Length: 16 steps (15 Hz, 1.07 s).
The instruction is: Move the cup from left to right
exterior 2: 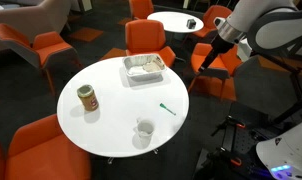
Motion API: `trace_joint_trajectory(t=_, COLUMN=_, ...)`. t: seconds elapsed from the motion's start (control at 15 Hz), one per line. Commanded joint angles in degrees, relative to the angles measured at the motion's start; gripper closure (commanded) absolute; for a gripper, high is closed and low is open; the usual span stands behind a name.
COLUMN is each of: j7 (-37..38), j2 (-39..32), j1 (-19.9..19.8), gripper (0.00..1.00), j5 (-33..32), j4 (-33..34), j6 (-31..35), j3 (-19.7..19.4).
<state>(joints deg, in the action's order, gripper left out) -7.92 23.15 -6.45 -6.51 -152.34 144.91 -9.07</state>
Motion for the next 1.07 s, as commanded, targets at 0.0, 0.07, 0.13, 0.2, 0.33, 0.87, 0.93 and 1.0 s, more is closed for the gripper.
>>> trace_joint_trajectory(t=0.0, j7=-0.2, j2=0.0, j1=-0.3, gripper=0.0, j5=0.3, j4=0.1, j6=-0.2, j3=0.4)
trace_joint_trajectory(t=0.07, j7=-0.6, j2=-0.2, j1=0.5, gripper=0.0, j5=1.2, j4=0.2, j6=-0.6, j3=0.4)
trace_joint_trajectory(t=0.13, j7=-0.4, j2=-0.3, j1=1.1, gripper=0.0, j5=1.6, j4=0.2, j6=-0.9, j3=0.8)
trace_joint_trajectory(t=0.2, j7=-0.4, j2=-0.5, j1=1.9, gripper=0.0, j5=2.5, j4=0.3, j6=-1.1, j3=1.0)
trace_joint_trajectory(t=0.33, j7=0.0, j2=-1.7, j1=4.2, gripper=0.0, j5=4.6, j4=0.3, j6=-1.7, j3=2.2)
trace_joint_trajectory(t=0.87, j7=-2.3, j2=-20.8, j1=13.5, gripper=0.0, j5=22.2, j4=4.0, j6=6.9, j3=5.4)
trace_joint_trajectory(t=0.93, j7=-2.8, j2=-24.6, j1=13.5, gripper=0.0, j5=24.1, j4=5.3, j6=9.3, j3=6.1)
trace_joint_trajectory(t=1.0, j7=-4.3, j2=-28.6, j1=13.3, gripper=0.0, j5=27.0, j4=7.4, j6=10.3, j3=7.0)
